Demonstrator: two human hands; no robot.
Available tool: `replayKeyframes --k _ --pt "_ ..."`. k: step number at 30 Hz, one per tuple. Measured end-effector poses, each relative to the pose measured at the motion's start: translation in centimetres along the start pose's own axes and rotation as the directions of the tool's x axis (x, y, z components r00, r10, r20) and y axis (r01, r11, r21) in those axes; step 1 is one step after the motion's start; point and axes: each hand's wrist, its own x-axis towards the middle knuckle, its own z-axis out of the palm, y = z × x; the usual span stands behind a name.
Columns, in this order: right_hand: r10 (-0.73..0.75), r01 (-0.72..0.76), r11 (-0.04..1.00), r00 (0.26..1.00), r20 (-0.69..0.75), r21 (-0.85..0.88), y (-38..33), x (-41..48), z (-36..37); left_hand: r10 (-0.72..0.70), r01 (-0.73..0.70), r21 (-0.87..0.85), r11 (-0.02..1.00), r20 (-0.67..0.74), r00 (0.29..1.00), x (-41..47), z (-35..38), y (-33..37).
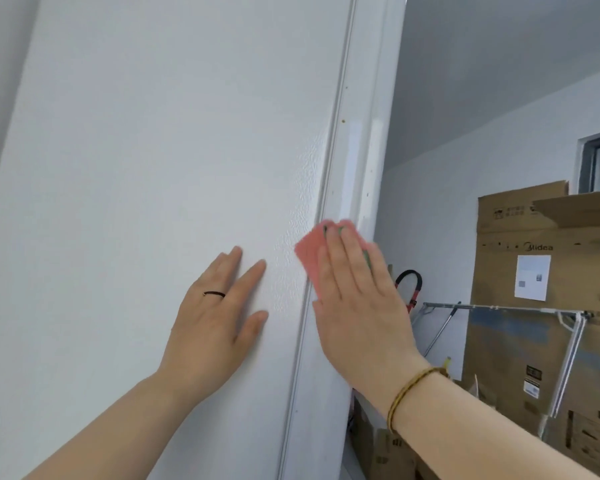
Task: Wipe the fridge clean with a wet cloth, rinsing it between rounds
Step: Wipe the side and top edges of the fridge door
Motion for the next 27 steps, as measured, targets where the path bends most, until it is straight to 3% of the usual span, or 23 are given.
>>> replayKeyframes --k 2,6,9,12,17,21,24,27 --pt "0.091 -0.093 0.995 0.993 -0.081 -0.030 1.3 4.3 0.5 0.016 -0.014 0.040 0.999 -0.057 0.998 1.0 0.0 -0.3" --pt "0.255 -0.256 0.966 0.966 -0.037 -0.033 0.7 7.7 0.4 -0.067 0.056 -0.073 0.996 -0.150 0.986 2.4 0.3 0.3" --pt "0.182 -0.178 0.983 0.980 -0.081 0.052 -0.1 5.2 1.2 -0.042 0.041 -0.010 0.999 -0.130 0.991 2.9 0.5 0.3" --pt "0.103 -0.108 0.994 0.989 -0.109 -0.035 2.0 7.7 -0.1 -0.122 0.123 0.016 0.992 -0.088 0.989 3.4 -0.3 1.1" --pt "0.238 -0.214 0.967 0.953 0.190 -0.139 6.4 17.7 -2.7 -0.245 0.245 -0.040 0.969 0.014 0.970 4.0 -1.5 1.9" --pt "0.245 -0.227 0.968 0.948 0.205 -0.108 4.4 16.1 -2.2 -0.240 0.239 0.031 0.971 0.052 0.969 4.0 -1.3 1.7" --pt "0.142 -0.113 0.983 0.968 0.208 -0.144 4.8 14.5 -2.0 -0.234 0.230 0.053 0.972 0.072 0.970 4.1 -1.7 1.7" --pt "0.076 -0.058 0.990 0.986 0.147 -0.128 7.9 18.5 -2.9 -0.224 0.221 0.051 0.974 0.068 0.972 4.3 -2.3 2.0"
